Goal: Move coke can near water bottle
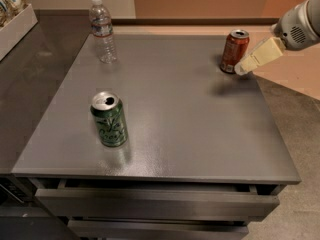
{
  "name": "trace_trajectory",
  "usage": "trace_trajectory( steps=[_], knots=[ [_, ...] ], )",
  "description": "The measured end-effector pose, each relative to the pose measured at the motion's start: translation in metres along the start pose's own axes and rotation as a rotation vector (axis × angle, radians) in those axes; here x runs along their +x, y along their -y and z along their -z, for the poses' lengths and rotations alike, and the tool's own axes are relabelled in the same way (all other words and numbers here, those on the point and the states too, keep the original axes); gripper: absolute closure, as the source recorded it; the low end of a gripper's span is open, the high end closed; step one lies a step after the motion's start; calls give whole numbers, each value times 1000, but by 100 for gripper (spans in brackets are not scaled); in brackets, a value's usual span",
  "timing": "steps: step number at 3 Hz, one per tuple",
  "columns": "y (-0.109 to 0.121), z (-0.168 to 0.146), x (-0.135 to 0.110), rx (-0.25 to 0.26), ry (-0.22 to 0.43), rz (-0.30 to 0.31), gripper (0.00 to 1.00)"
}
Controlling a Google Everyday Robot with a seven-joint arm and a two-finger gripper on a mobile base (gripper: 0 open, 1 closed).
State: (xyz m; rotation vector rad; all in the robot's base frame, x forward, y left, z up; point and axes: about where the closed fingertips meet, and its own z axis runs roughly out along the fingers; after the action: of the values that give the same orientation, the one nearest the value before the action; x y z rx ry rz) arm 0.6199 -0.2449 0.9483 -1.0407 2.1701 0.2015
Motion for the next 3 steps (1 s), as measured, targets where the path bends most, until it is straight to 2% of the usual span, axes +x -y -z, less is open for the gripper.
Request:
trace_trajectory(
  steps=[1, 3],
  knots=[
    [22, -20, -2, 6, 66, -34, 0],
    [59, -59, -4, -14, 141, -83, 0]
  ],
)
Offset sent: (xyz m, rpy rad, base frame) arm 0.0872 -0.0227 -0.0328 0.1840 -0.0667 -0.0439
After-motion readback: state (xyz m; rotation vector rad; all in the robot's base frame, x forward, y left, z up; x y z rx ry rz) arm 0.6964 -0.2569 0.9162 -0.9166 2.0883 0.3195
